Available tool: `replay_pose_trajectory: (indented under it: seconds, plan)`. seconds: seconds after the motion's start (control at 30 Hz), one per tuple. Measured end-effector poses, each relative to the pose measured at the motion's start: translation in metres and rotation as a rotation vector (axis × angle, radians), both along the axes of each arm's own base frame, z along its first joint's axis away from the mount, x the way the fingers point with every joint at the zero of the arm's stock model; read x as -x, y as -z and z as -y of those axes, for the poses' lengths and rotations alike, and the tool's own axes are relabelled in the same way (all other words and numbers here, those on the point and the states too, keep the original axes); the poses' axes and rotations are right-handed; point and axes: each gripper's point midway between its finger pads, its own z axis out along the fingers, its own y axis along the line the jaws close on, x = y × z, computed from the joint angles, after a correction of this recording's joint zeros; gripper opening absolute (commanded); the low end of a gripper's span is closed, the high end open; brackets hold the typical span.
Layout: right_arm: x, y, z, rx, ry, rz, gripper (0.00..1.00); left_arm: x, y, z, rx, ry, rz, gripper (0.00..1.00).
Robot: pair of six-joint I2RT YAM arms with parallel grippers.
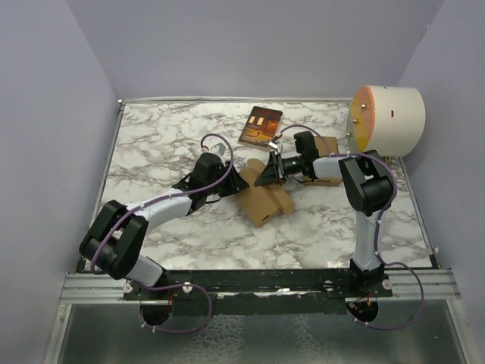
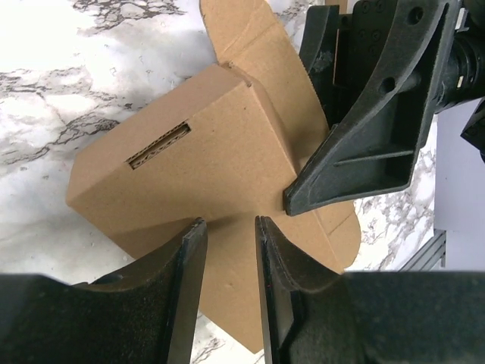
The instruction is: Fold the paper box
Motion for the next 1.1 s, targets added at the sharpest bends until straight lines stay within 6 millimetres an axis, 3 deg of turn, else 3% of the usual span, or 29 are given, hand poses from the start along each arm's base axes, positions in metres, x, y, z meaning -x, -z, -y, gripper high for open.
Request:
replay_pose_trajectory:
  seconds: [0.37, 0.57, 0.8, 1.1]
  plan:
    - [-0.008, 0.009, 0.0, 0.044, -0.027, 0.042, 0.54, -0.011, 0.006, 0.006, -0.039, 0.02, -0.001, 0.35]
    - [-0.014, 0.016, 0.001, 0.085, -0.038, 0.136, 0.71, -0.015, 0.007, 0.008, -0.049, 0.027, 0.001, 0.34]
    - [-0.02, 0.023, 0.005, 0.139, -0.047, 0.216, 0.84, -0.016, 0.011, 0.01, -0.073, 0.044, -0.003, 0.34]
    - [-0.033, 0.029, 0.012, 0.22, -0.055, 0.347, 0.89, -0.017, 0.017, 0.01, -0.1, 0.06, -0.007, 0.34]
